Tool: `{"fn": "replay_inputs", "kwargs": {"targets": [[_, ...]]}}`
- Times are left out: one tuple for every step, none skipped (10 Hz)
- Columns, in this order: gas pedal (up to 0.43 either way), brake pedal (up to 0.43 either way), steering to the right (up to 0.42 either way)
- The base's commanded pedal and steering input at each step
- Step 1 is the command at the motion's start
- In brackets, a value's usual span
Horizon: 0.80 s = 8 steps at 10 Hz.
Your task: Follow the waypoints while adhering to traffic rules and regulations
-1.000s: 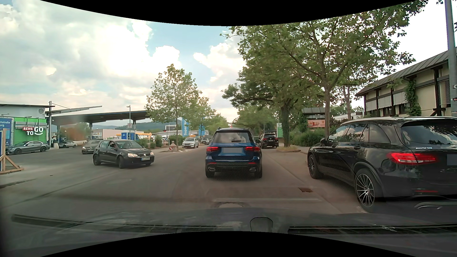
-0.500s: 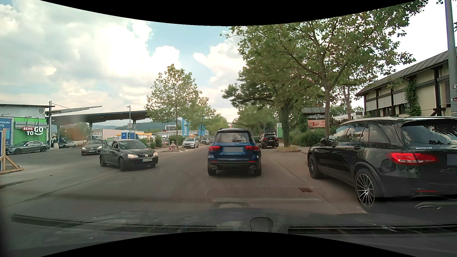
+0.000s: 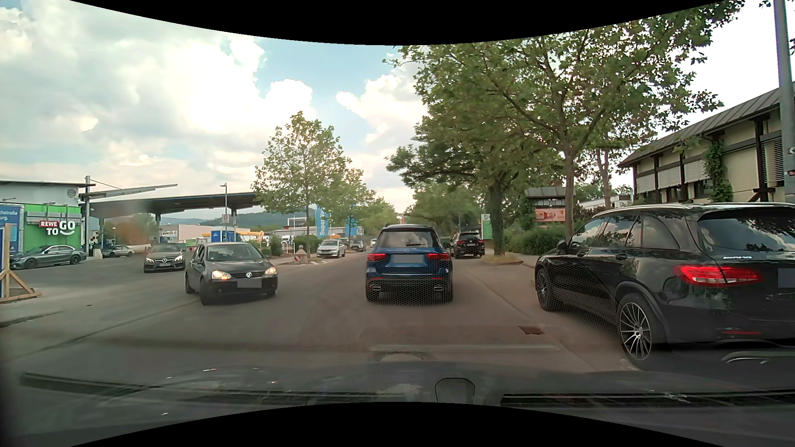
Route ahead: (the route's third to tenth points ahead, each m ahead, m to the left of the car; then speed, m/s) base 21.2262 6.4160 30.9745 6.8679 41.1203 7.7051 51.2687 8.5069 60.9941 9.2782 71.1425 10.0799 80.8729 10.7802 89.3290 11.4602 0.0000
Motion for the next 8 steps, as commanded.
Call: {"fn": "replay_inputs", "kwargs": {"targets": [[0.0, 0.0, 0.0], [0.0, 0.0, 0.0], [0.0, 0.0, 0.0], [0.0, 0.0, 0.0], [0.0, 0.0, 0.0], [0.0, 0.0, 0.0], [0.0, 0.0, 0.0], [0.0, 0.0, 0.0]]}}
